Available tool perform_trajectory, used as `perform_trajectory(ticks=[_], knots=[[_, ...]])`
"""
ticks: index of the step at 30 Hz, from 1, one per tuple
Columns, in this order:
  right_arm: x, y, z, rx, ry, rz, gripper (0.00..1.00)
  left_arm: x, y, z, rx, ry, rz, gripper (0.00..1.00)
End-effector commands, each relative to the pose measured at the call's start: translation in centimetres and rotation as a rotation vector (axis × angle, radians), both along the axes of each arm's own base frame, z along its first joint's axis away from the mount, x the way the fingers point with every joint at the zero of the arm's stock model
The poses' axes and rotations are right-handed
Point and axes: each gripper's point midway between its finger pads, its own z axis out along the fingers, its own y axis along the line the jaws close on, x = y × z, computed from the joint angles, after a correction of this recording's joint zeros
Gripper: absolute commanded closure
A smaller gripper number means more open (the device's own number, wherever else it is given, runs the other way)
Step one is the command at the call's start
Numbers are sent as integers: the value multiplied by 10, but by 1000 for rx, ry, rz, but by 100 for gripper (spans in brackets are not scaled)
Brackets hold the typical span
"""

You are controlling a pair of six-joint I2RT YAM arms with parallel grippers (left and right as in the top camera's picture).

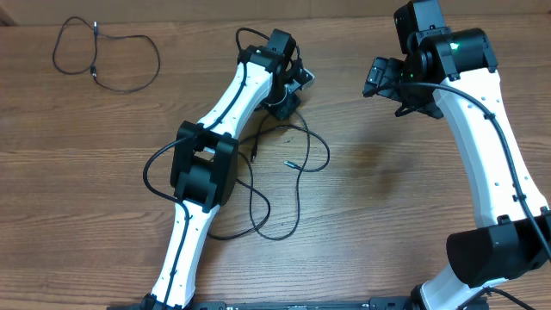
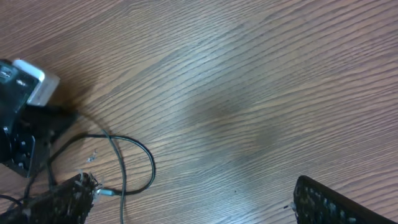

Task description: Untangle cables

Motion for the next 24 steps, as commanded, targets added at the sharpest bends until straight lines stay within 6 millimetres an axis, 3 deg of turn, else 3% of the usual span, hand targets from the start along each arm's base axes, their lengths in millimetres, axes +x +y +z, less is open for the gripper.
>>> perform_trajectory(ticks=[1, 4, 6, 9, 11, 12, 13, 18, 19, 20, 24], knots=[[2, -3, 5, -7, -18, -14, 0, 5, 10, -6, -21, 38, 122, 96], [2, -3, 5, -8, -18, -14, 0, 12, 17, 24, -45, 30, 211, 96], [2, -3, 5, -7, -18, -14, 0, 18, 20, 58, -86, 9, 287, 96], [2, -3, 5, -7, -18, -14, 0, 14, 5, 122, -240, -6, 274, 96], [2, -3, 5, -7, -18, -14, 0, 5, -11, 179, -388, -27, 221, 96], [2, -3, 5, -8, -18, -14, 0, -4, -19, 220, -472, -59, 187, 96], [2, -3, 5, -7, -18, -14, 0, -9, -21, 243, -514, -79, 182, 96], [2, -3, 5, -8, -18, -14, 0, -41, -15, 331, -628, -182, 182, 96], [2, -3, 5, -7, -18, -14, 0, -53, -11, 361, -657, -237, 165, 96], [2, -3, 5, -7, -18, -14, 0, -60, -8, 377, -671, -274, 163, 96], [6, -1, 6, 5, -33, -23, 0, -77, 10, 425, -696, -397, 221, 96]])
